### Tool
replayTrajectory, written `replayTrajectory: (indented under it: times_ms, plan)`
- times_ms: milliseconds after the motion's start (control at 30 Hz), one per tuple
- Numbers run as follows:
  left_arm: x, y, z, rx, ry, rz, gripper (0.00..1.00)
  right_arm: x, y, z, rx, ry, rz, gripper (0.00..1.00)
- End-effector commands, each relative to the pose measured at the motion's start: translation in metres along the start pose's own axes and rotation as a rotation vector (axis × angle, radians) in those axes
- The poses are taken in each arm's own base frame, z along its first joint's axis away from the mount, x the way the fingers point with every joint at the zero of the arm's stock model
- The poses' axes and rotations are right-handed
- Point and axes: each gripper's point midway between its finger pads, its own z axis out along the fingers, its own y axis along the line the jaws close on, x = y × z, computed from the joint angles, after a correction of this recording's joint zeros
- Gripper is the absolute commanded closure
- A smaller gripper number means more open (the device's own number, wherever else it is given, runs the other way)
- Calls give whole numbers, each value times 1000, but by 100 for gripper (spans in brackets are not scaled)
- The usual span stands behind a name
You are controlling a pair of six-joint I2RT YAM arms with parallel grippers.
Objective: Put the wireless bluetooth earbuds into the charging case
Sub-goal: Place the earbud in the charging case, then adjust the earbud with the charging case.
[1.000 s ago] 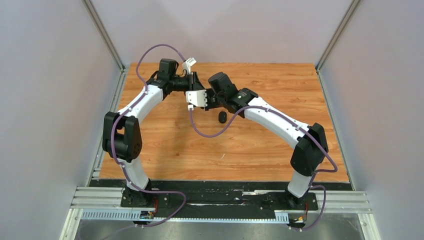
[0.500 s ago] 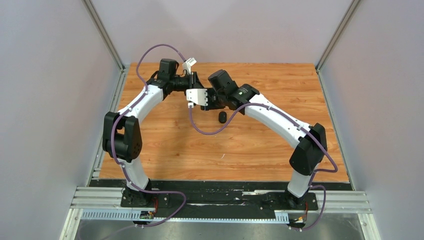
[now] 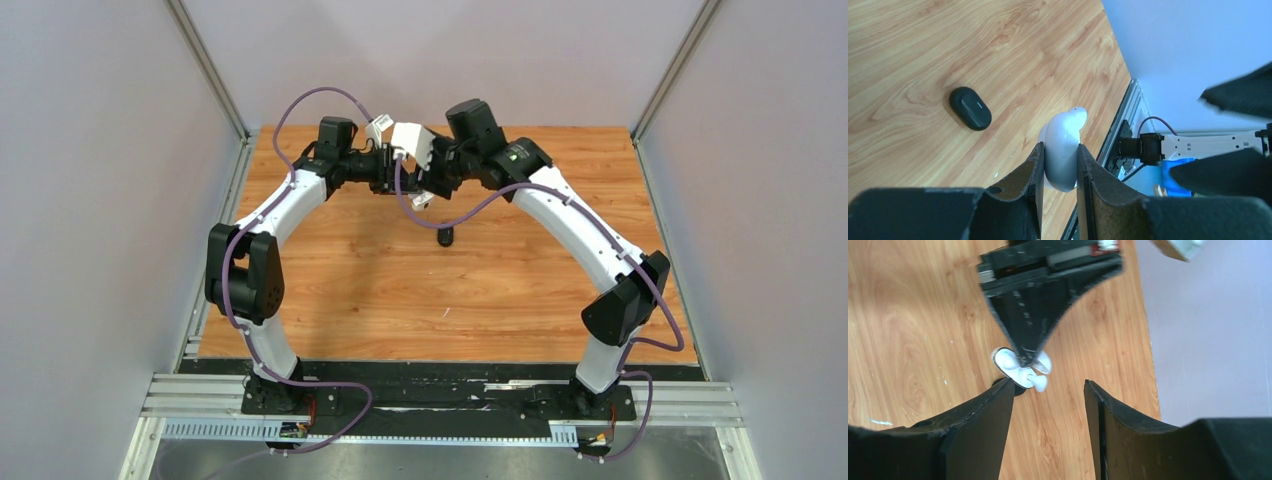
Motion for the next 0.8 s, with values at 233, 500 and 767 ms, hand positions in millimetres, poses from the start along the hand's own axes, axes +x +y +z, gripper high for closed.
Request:
replayTrajectory:
  times_ms: [233, 500, 767]
  plan:
    - [1, -24, -6, 136, -2, 156, 100, -2, -14, -33, -120, -162, 454, 47]
    - [25, -39, -19, 219, 51, 330, 100, 21, 38, -43, -375, -208, 247, 53]
    - [36, -41, -26, 203, 70, 381, 100, 33, 74, -22, -498, -220, 136, 51]
